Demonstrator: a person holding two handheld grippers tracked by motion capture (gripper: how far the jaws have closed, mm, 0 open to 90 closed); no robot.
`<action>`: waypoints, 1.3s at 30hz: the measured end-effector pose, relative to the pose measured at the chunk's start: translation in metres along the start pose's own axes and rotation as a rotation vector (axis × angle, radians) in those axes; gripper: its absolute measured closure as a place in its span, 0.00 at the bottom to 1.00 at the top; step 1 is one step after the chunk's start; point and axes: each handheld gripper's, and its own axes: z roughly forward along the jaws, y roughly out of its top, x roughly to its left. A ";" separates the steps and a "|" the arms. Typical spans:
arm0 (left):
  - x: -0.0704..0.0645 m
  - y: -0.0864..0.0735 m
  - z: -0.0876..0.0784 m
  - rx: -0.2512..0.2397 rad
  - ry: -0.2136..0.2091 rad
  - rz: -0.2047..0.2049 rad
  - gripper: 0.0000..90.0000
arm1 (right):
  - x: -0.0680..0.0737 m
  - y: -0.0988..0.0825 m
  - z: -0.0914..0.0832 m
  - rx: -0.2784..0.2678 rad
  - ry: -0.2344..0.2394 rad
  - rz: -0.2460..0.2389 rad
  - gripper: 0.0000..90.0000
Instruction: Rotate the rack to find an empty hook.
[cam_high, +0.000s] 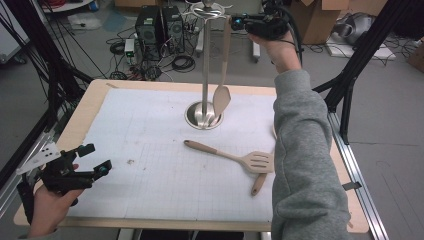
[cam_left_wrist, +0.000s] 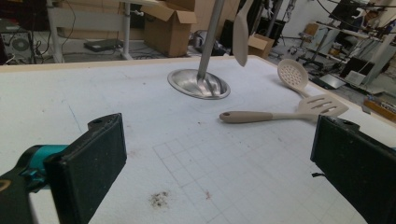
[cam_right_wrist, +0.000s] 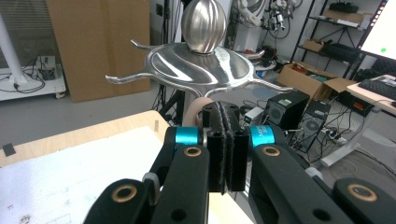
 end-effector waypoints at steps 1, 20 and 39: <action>0.000 0.000 0.000 0.000 0.000 0.000 0.04 | 0.001 0.000 0.000 0.001 -0.003 -0.001 1.00; -0.001 0.000 0.001 0.001 0.000 0.002 0.04 | 0.001 -0.001 0.003 -0.005 -0.016 0.004 1.00; 0.000 0.000 0.001 0.004 0.002 0.000 0.04 | 0.002 -0.003 0.004 -0.013 -0.014 0.000 1.00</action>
